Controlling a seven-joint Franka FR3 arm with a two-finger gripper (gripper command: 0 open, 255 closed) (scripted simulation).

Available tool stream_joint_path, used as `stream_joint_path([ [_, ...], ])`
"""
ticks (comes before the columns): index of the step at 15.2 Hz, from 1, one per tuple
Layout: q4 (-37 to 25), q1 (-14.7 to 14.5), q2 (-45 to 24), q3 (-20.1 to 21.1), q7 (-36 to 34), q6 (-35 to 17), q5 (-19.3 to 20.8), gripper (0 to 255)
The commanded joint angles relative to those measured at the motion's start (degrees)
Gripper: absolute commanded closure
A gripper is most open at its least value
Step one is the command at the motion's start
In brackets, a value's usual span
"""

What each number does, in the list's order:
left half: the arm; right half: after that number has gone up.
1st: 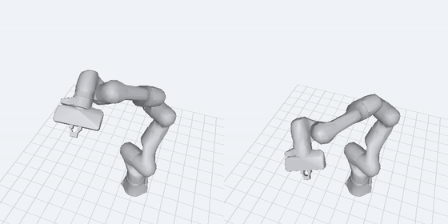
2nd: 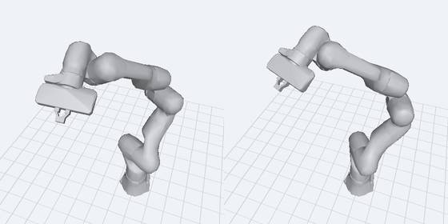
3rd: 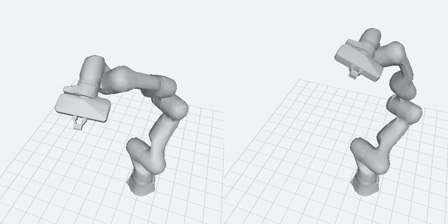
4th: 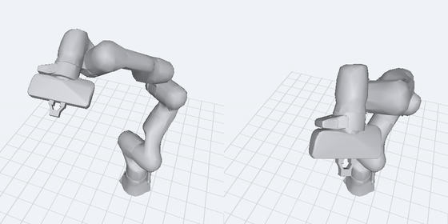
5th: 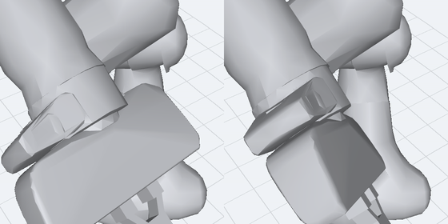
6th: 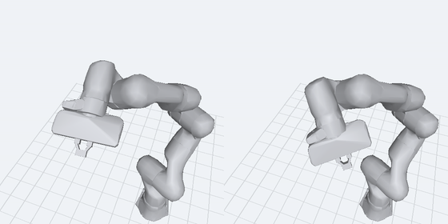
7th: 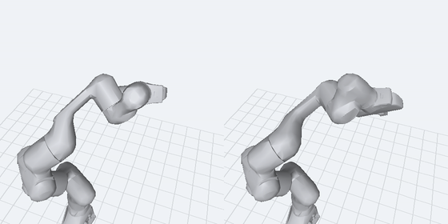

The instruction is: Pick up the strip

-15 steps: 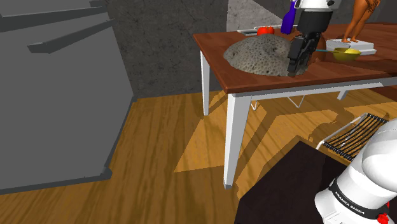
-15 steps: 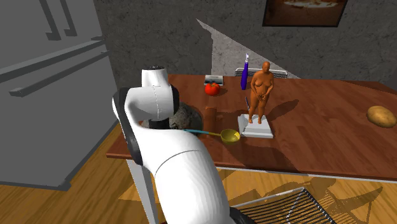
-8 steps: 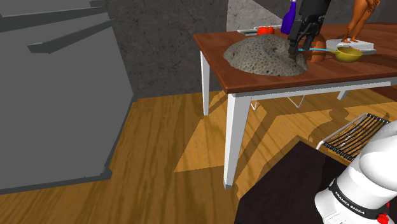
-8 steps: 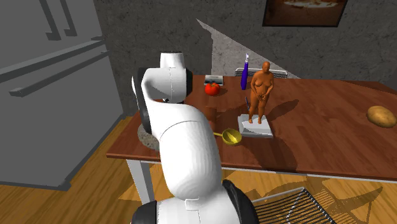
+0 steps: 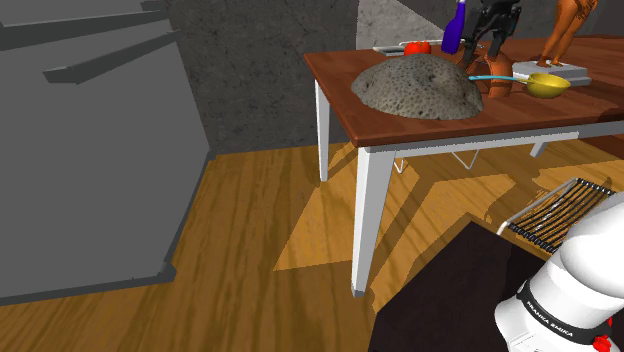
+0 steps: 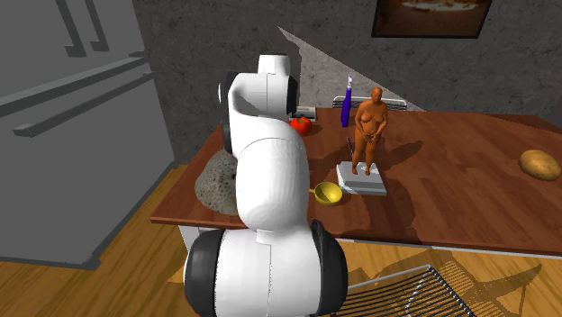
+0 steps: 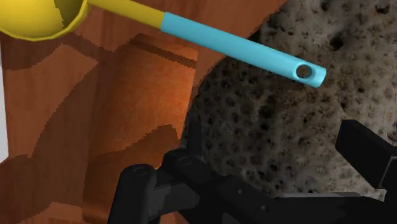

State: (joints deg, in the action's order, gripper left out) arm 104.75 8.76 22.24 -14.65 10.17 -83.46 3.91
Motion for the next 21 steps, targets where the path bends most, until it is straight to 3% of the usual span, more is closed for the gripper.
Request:
stream_joint_path([
  [1, -4.35, 0.77, -3.23, -1.66, 0.56, 0.96, -0.08, 0],
  [8, -20.68, 3.87, -15.05, -7.81, 3.53, 5.36, -2.33, 0],
  [17, -11.22, 3.84, -11.91, -7.25, 2.71, -1.17, -1.25, 0],
  [18, -11.18, 3.84, -11.94, -7.25, 2.71, -1.24, -1.26, 255],
  [21, -11.13, 3.86, -11.89, -7.27, 2.74, -1.25, -1.24, 255],
])
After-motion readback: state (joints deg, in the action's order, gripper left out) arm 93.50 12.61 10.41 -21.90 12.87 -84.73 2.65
